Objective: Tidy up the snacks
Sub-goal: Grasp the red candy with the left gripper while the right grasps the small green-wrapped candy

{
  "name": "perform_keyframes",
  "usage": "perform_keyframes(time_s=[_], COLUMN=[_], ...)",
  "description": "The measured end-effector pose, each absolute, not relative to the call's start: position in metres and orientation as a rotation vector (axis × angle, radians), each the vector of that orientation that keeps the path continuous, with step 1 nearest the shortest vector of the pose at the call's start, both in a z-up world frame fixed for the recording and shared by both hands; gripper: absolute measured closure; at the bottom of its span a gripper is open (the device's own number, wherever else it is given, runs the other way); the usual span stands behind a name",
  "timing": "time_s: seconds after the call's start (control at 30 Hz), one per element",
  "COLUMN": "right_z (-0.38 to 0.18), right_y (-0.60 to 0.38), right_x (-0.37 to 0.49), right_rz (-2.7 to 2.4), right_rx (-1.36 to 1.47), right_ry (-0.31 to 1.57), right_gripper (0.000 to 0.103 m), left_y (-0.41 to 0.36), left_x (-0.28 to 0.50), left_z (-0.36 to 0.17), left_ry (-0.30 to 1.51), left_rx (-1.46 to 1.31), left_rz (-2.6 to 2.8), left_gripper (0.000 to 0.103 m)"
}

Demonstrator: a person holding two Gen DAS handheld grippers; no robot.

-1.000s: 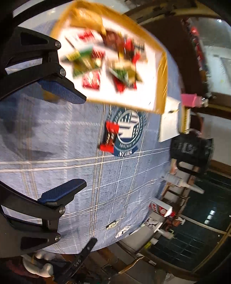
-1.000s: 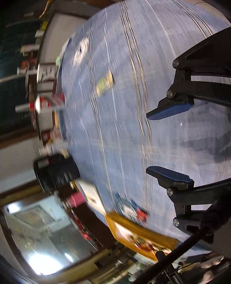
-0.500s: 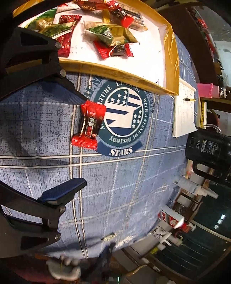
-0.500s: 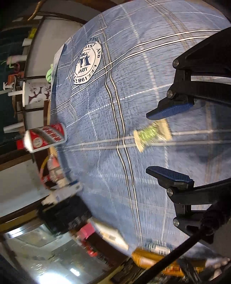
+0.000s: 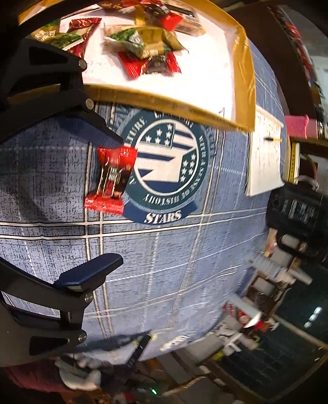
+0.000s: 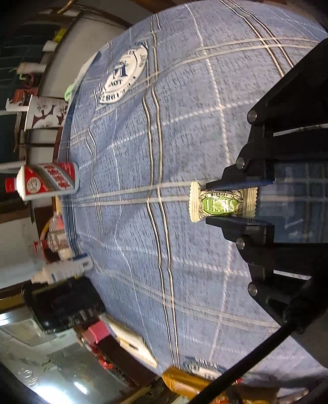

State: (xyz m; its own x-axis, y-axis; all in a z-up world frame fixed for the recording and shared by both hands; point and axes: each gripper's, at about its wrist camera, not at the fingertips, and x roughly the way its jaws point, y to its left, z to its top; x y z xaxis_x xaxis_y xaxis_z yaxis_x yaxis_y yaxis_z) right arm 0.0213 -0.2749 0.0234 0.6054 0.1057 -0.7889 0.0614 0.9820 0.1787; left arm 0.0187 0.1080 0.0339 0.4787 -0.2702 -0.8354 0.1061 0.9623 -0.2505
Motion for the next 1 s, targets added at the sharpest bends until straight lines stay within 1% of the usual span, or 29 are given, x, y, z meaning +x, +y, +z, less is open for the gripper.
perform_keyframes(time_s=[0.13, 0.3, 0.4, 0.7, 0.8, 0.9, 0.93, 1.0], right_z=[0.032, 0.045, 0.048, 0.052, 0.054, 0.056, 0.056, 0.056], right_y=[-0.263, -0.243, -0.233, -0.213, -0.215, -0.215, -0.215, -0.214], right_x=[0.013, -0.006, -0.012, -0.028, -0.033, -0.036, -0.036, -0.038], right_rz=[0.134, 0.259, 0.3, 0.338, 0.342, 0.35, 0.355, 0.365], right_rx=[0.266, 0.319, 0.336, 0.326, 0.326, 0.324, 0.324, 0.33], right_ry=[0.919, 0.901, 0.899, 0.882, 0.873, 0.868, 0.868, 0.868], right_gripper=[0.086, 0.085, 0.085, 0.085, 0.085, 0.085, 0.085, 0.085], left_y=[0.099, 0.102, 0.099, 0.093, 0.084, 0.08, 0.079, 0.078], left_x=[0.021, 0.01, 0.009, 0.059, 0.052, 0.036, 0.029, 0.016], left_z=[0.031, 0.053, 0.064, 0.024, 0.021, 0.023, 0.028, 0.04], left_ry=[1.07, 1.04, 1.008, 1.183, 1.241, 1.32, 1.319, 1.265], left_rx=[-0.126, -0.272, -0.205, -0.136, -0.112, -0.255, -0.272, -0.214], left_rz=[-0.245, -0.493, -0.456, -0.318, -0.323, -0.505, -0.546, -0.556], left_gripper=[0.018, 0.018, 0.017, 0.019, 0.018, 0.018, 0.018, 0.018])
